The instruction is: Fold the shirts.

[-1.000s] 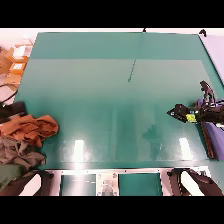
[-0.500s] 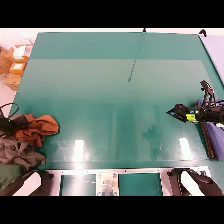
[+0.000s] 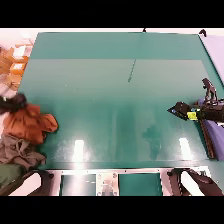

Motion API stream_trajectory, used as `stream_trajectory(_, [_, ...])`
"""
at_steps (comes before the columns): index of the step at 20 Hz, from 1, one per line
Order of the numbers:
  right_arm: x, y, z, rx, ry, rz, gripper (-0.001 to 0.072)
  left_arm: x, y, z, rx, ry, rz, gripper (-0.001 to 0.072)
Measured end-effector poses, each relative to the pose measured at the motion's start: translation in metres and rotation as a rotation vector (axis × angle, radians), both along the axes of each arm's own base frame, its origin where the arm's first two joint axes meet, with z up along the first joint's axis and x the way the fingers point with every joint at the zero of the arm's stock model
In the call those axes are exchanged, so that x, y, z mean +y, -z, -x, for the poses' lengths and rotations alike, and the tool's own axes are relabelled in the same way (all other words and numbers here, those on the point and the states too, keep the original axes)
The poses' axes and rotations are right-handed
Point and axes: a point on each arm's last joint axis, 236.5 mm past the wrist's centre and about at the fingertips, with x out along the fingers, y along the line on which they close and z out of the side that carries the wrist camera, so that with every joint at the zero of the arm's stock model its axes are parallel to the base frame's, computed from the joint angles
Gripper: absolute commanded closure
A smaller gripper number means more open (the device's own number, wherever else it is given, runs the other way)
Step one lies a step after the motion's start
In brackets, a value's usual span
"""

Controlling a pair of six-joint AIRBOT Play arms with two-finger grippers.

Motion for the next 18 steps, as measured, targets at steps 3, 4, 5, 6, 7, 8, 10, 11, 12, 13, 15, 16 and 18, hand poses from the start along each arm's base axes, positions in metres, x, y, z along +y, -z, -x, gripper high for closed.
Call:
stream_trajectory(3, [-0.003,-0.018,-0.01,-0.047,0.0,0.014,0.0574,-0.082,-0.076,-0.047,-0.203,0.202,0.061,0.0683])
stream_trajectory(4, [-0.004,-0.027,-0.015,-0.068,0.0,0.02,0.0593,-0.118,-0.098,-0.055,-0.263,0.284,0.081,0.0683])
stream_trajectory(5, [-0.005,-0.035,-0.018,-0.087,-0.002,0.025,0.0593,-0.155,-0.117,-0.058,-0.315,0.363,0.103,0.0683])
stream_trajectory(6, [-0.006,-0.045,-0.022,-0.109,-0.004,0.031,0.0593,-0.189,-0.132,-0.058,-0.359,0.43,0.125,0.0683])
stream_trajectory(7, [-0.007,-0.053,-0.025,-0.127,-0.006,0.037,0.0593,-0.222,-0.142,-0.055,-0.392,0.495,0.148,0.0683])
stream_trajectory(8, [-0.007,-0.062,-0.028,-0.146,-0.008,0.042,0.0593,-0.256,-0.149,-0.05,-0.417,0.56,0.174,0.0683])
stream_trajectory(10, [-0.009,-0.079,-0.034,-0.18,-0.001,0.048,0.0593,-0.317,-0.151,-0.037,-0.436,0.67,0.227,0.0683])
stream_trajectory(11, [-0.01,-0.085,-0.036,-0.19,0.004,0.048,0.0593,-0.347,-0.145,-0.03,-0.429,0.719,0.255,0.0682])
stream_trajectory(12, [-0.01,-0.089,-0.037,-0.198,0.007,0.049,0.0591,-0.373,-0.135,-0.023,-0.41,0.758,0.282,0.068])
stream_trajectory(13, [-0.01,-0.092,-0.038,-0.204,0.007,0.049,0.058,-0.398,-0.12,-0.016,-0.378,0.794,0.308,0.0579])
stream_trajectory(15, [-0.01,-0.096,-0.039,-0.211,0.009,0.05,0.0449,-0.437,-0.086,-0.003,-0.294,0.838,0.358,0.0006])
stream_trajectory(16, [-0.01,-0.097,-0.039,-0.213,0.01,0.051,0.0377,-0.448,-0.071,0.0,-0.257,0.842,0.374,-0.0009])
stream_trajectory(18, [-0.011,-0.098,-0.04,-0.215,0.011,0.051,0.0293,-0.453,-0.048,-0.001,-0.192,0.83,0.4,-0.0009])
